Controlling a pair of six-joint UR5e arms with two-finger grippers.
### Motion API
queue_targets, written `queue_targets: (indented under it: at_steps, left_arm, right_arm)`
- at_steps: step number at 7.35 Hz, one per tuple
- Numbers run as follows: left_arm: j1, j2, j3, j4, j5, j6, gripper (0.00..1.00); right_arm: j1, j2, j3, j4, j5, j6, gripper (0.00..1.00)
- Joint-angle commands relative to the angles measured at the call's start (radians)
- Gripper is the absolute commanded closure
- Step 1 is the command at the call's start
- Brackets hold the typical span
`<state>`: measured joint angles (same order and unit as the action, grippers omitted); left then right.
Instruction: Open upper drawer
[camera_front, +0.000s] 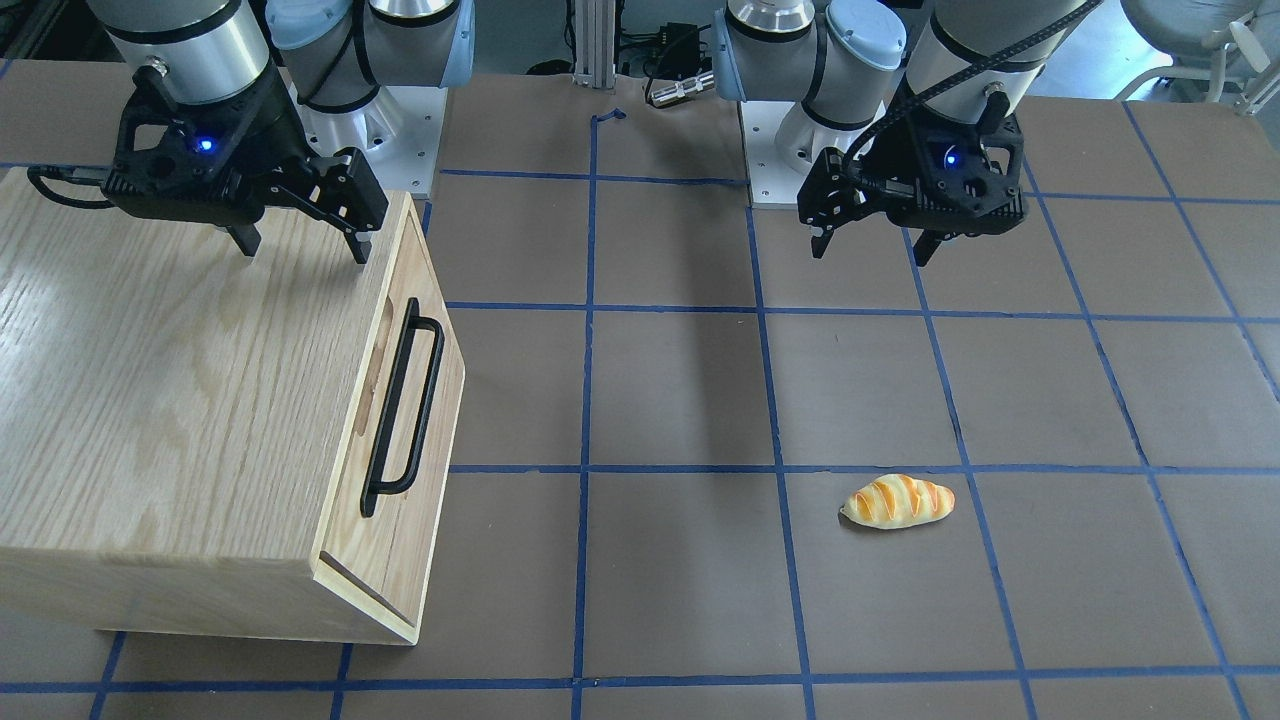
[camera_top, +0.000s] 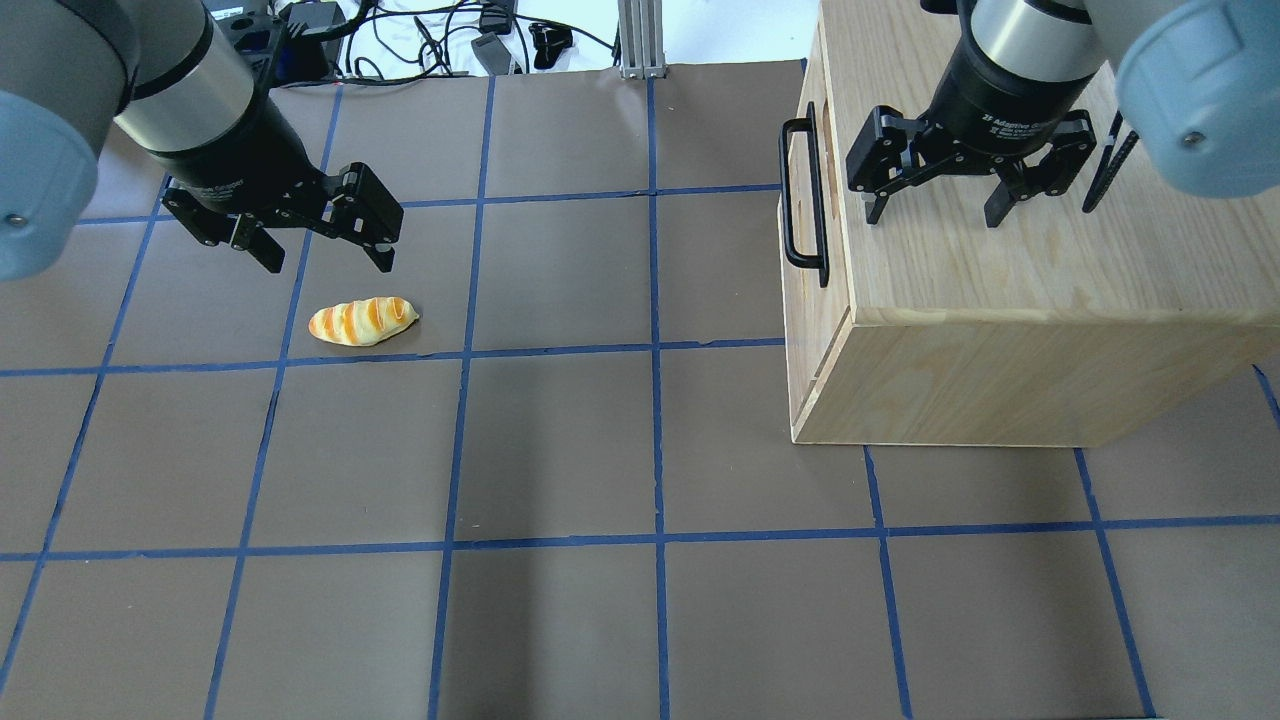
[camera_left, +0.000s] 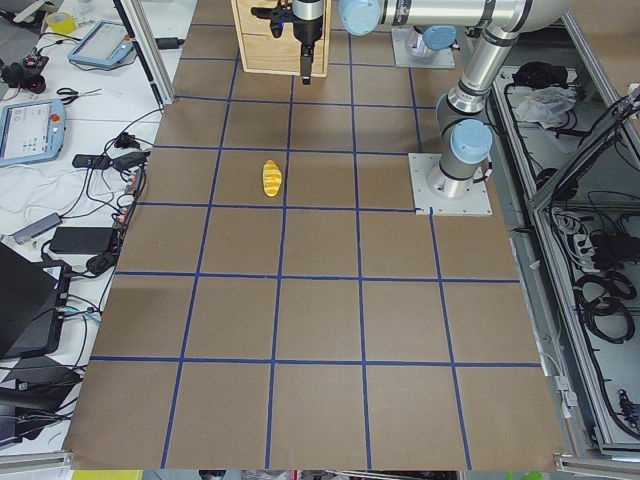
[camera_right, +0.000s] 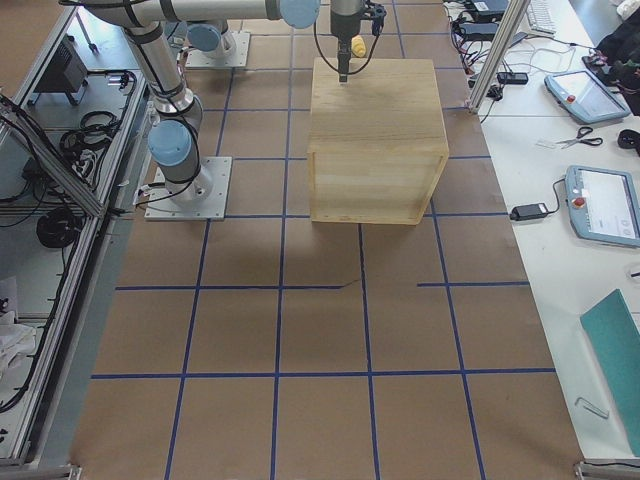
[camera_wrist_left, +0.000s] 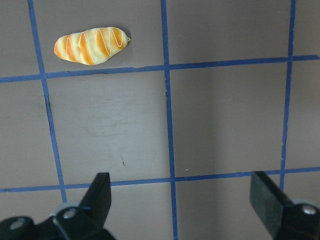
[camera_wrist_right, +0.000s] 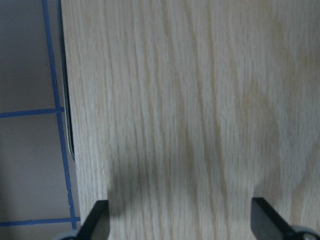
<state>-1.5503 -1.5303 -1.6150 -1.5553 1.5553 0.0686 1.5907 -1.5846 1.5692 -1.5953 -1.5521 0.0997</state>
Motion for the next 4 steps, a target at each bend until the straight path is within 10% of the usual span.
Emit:
queue_targets:
  at_steps: [1, 4]
  left_arm:
    - [0.001, -0.019, 0.012, 0.006, -0.009, -0.001, 0.00]
    - [0.027, -0.023, 0.012, 0.012, -0.003, -0.004, 0.00]
  right_arm:
    - [0.000, 0.000, 0.000, 0.000, 0.001, 0.000, 0.00]
    - [0.000, 0.000, 0.000, 0.000, 0.001, 0.000, 0.00]
